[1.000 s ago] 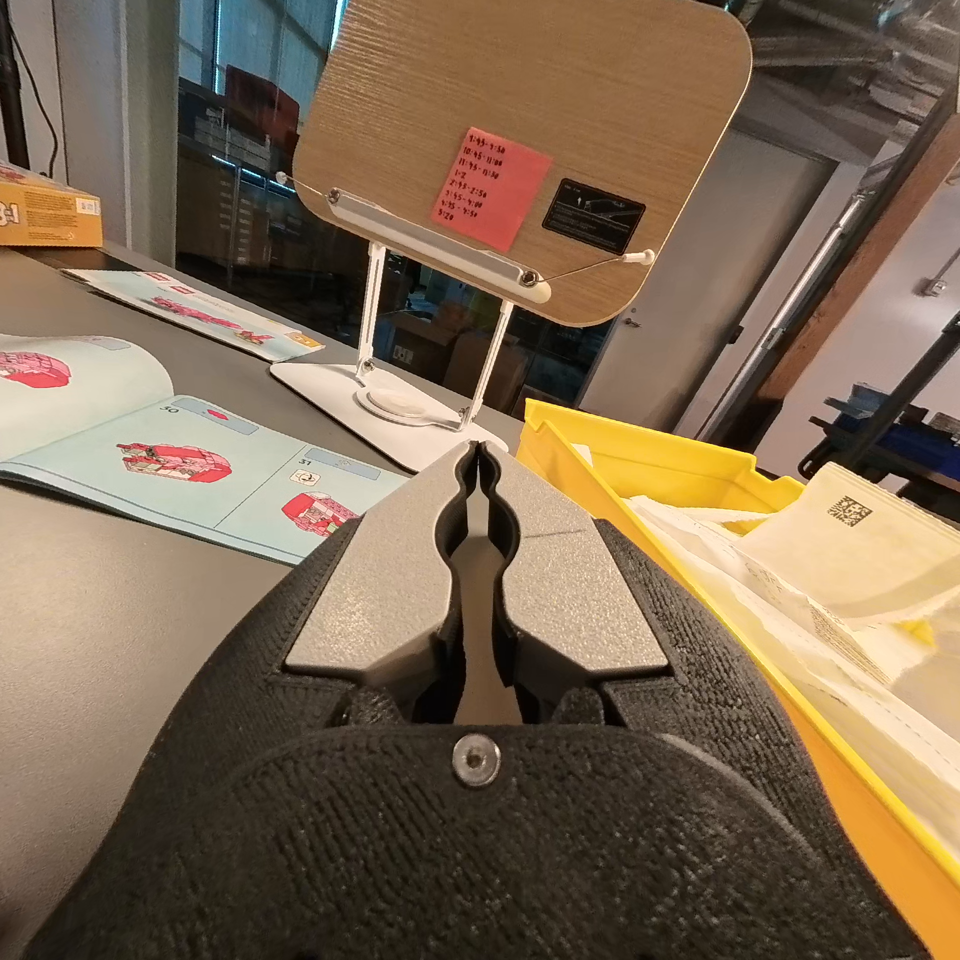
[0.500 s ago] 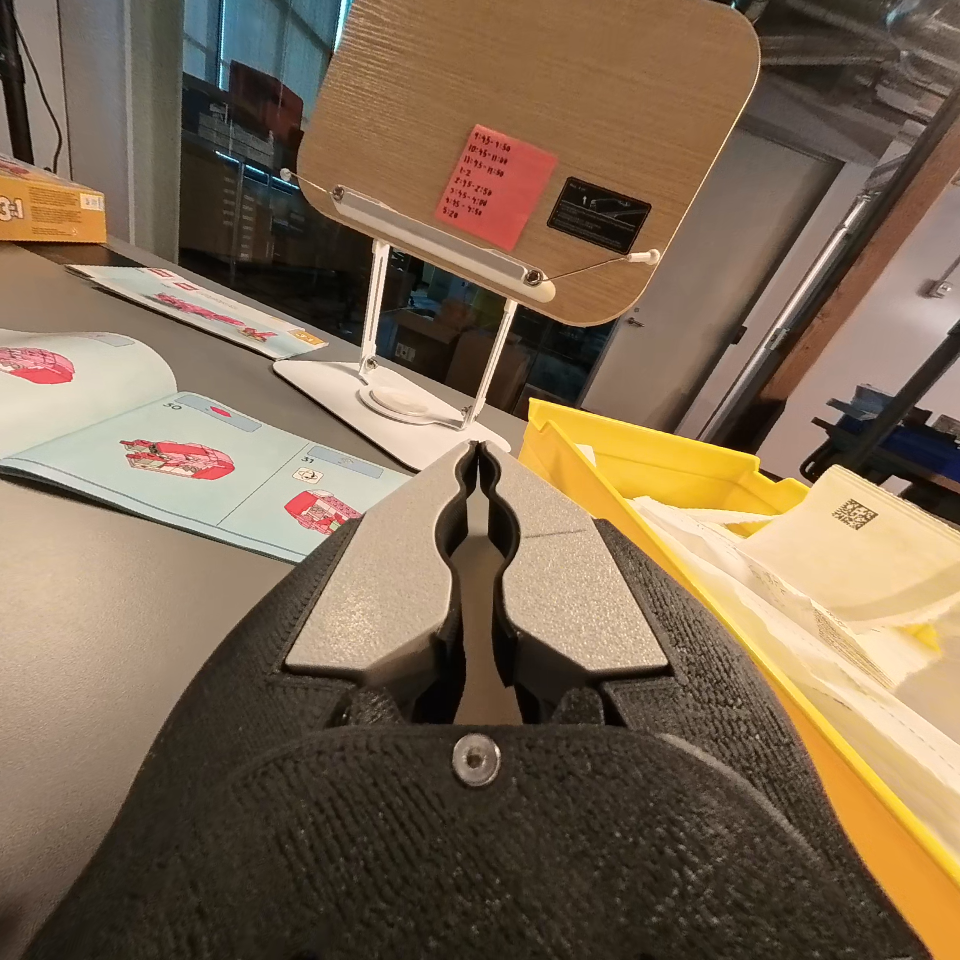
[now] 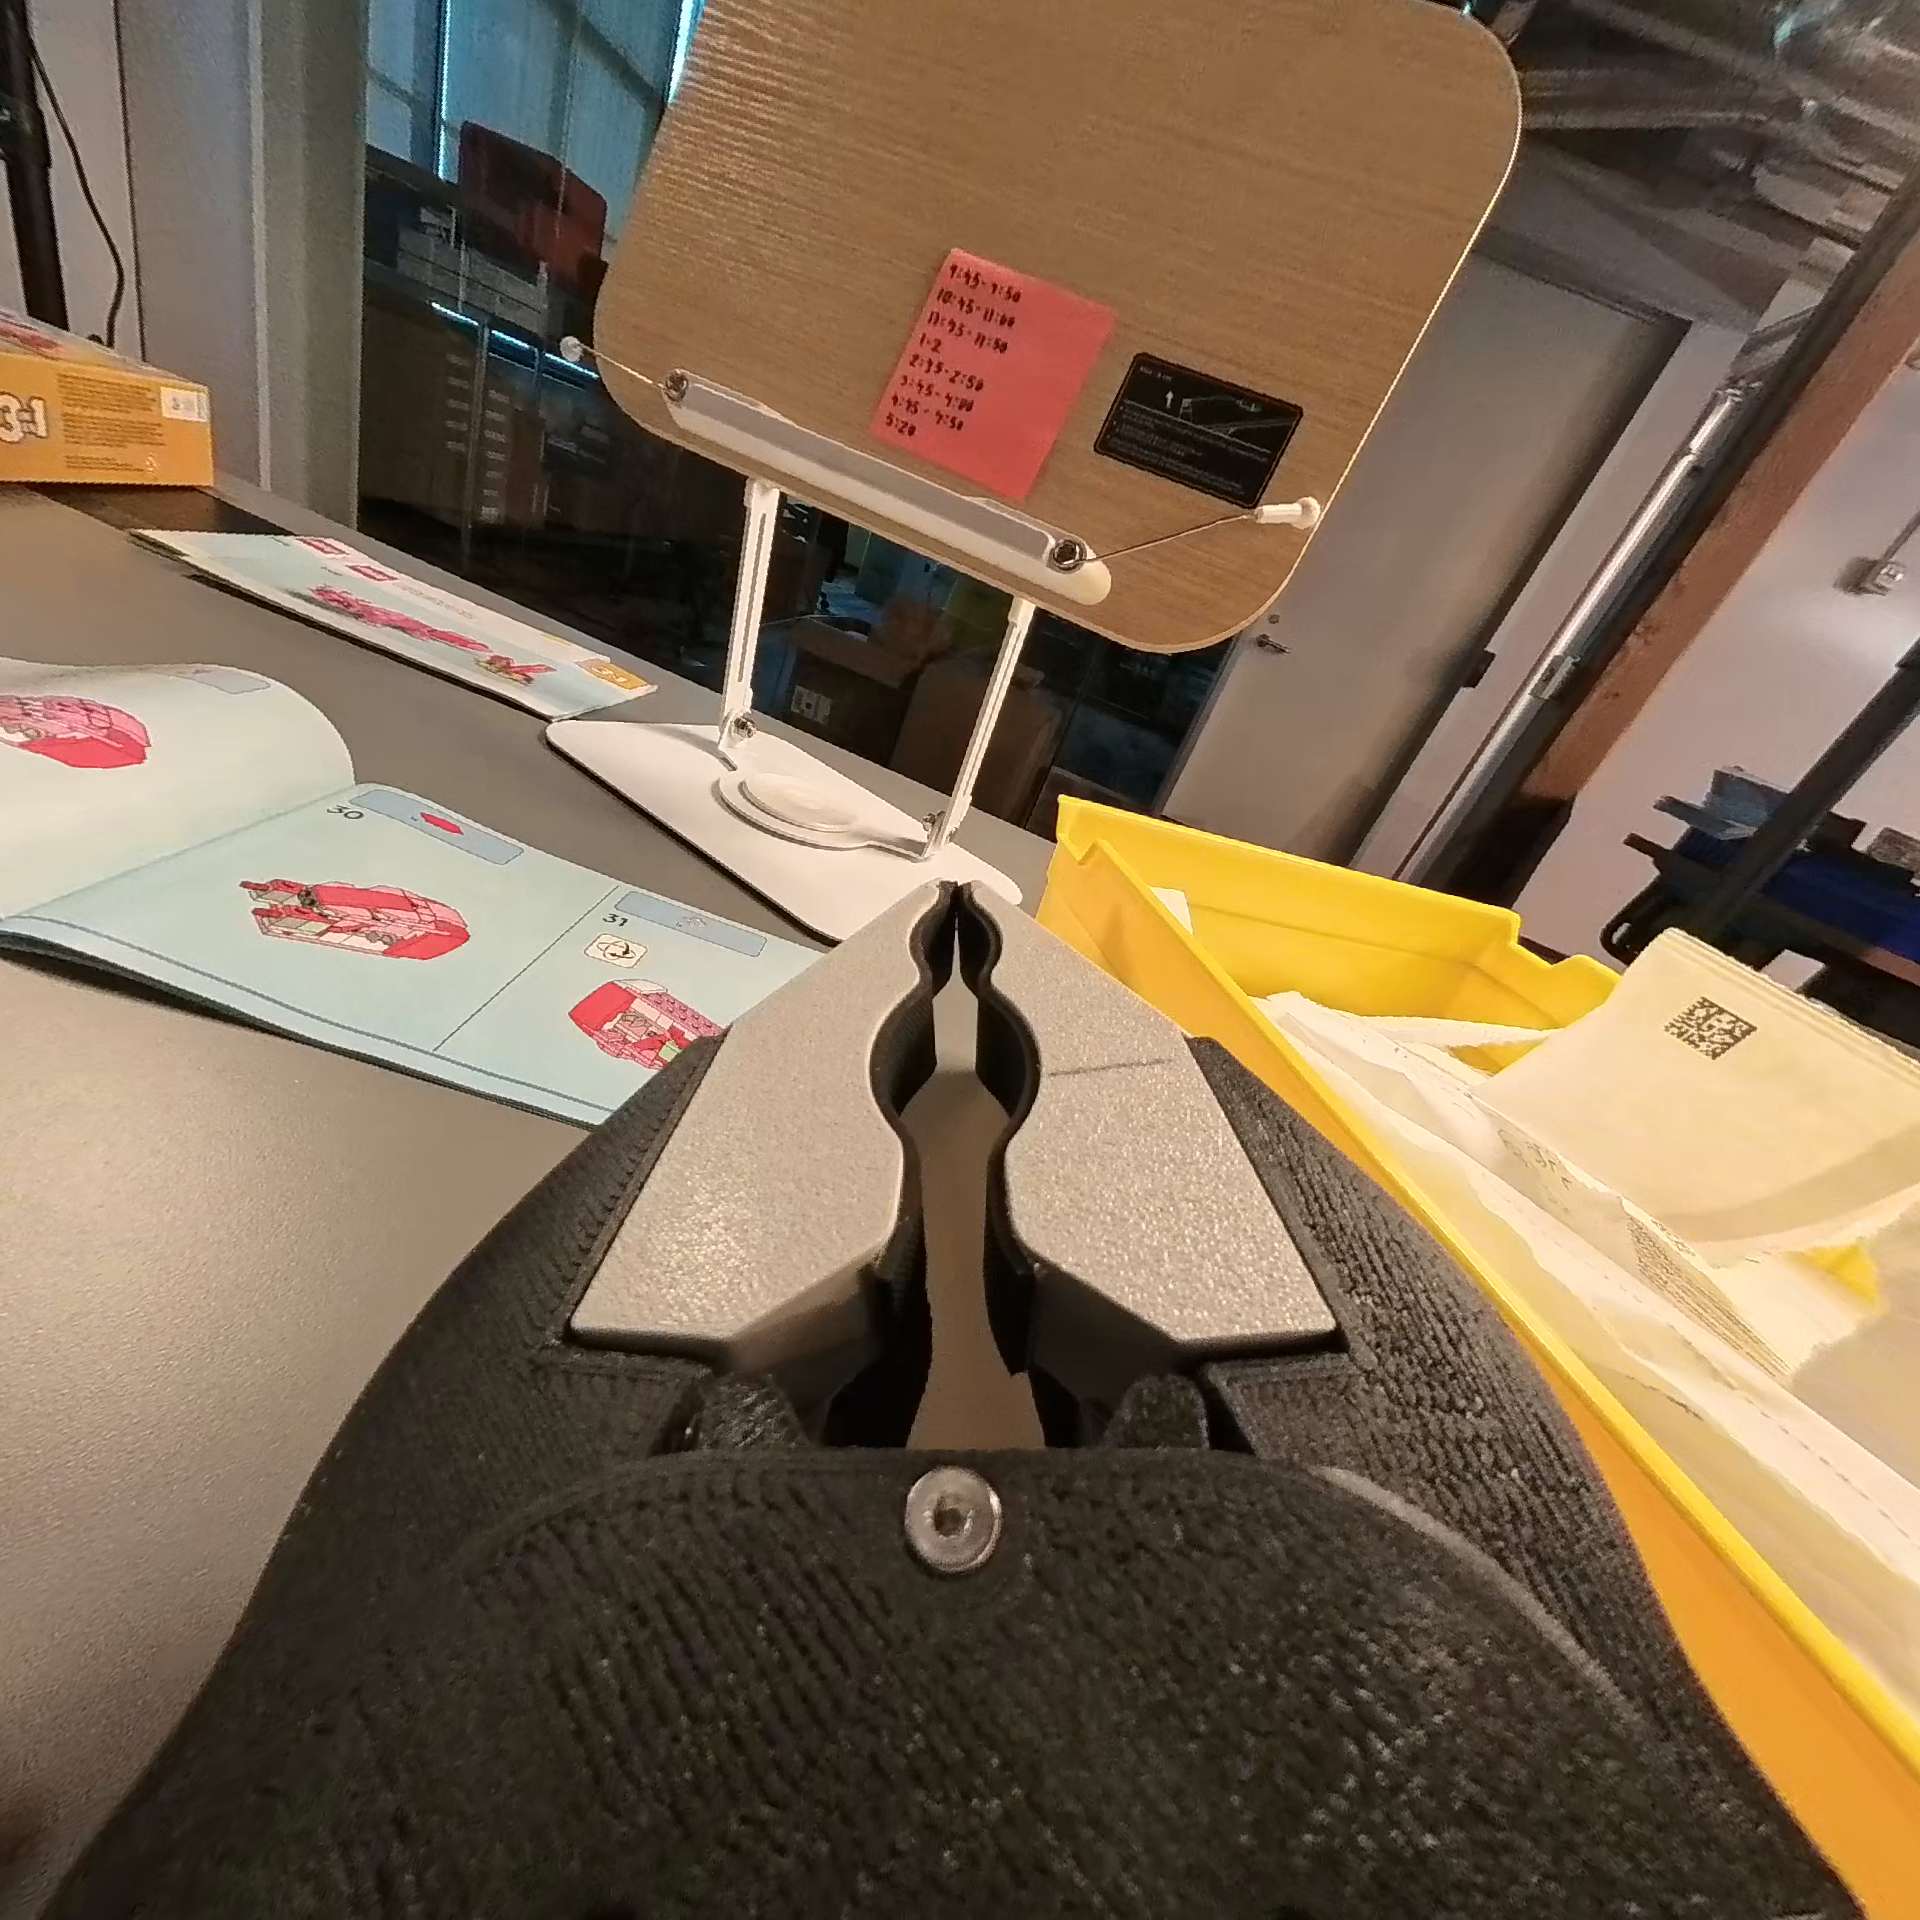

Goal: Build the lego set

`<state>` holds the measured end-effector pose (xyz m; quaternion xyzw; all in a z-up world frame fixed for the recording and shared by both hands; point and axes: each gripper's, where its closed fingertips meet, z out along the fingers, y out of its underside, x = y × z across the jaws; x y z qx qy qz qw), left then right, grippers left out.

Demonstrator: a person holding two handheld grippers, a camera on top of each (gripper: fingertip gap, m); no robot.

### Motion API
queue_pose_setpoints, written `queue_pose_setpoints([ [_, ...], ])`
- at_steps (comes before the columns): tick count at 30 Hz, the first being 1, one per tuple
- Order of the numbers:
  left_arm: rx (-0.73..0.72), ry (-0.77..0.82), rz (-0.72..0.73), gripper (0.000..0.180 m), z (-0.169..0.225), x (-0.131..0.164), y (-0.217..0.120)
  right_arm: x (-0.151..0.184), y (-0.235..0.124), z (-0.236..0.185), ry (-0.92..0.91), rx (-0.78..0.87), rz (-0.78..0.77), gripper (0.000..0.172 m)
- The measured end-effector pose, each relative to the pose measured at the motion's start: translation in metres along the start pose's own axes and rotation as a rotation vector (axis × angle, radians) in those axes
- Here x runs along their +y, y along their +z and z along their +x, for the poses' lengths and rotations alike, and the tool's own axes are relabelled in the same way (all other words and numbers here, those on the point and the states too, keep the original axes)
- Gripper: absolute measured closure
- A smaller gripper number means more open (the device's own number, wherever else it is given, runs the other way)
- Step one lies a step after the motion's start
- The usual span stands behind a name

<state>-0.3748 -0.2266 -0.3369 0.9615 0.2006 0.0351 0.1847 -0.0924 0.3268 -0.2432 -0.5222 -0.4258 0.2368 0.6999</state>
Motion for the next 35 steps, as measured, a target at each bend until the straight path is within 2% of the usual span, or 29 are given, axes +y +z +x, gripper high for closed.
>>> queue_pose_setpoints([
  [9,0.062,-0.001,0.044,0.162,0.006,-0.005,-0.004,0.000,0.000,0.000,0.001,0.000,0.001,0.172],
  [17,0.137,0.007,0.225,0.162,0.015,-0.029,-0.027,0.000,0.000,0.000,0.002,0.000,0.001,0.172],
  [21,0.259,0.007,0.313,0.162,0.026,-0.038,-0.040,0.000,0.000,0.000,0.003,-0.002,0.002,0.172],
  [27,0.358,-0.012,0.469,0.162,0.029,-0.047,-0.063,0.000,0.000,0.000,0.006,-0.001,0.002,0.172],
  [30,0.614,-0.018,0.747,0.163,0.045,-0.056,-0.115,0.000,0.000,-0.001,-0.007,-0.005,-0.003,0.172],
  [32,0.881,0.014,0.963,0.163,0.060,-0.053,-0.164,-0.004,0.001,-0.008,-0.092,-0.014,-0.003,0.171],
  [35,1.289,0.139,1.151,0.164,0.090,-0.029,-0.226,-0.038,-0.004,-0.040,-0.170,-0.139,0.116,0.160],
])
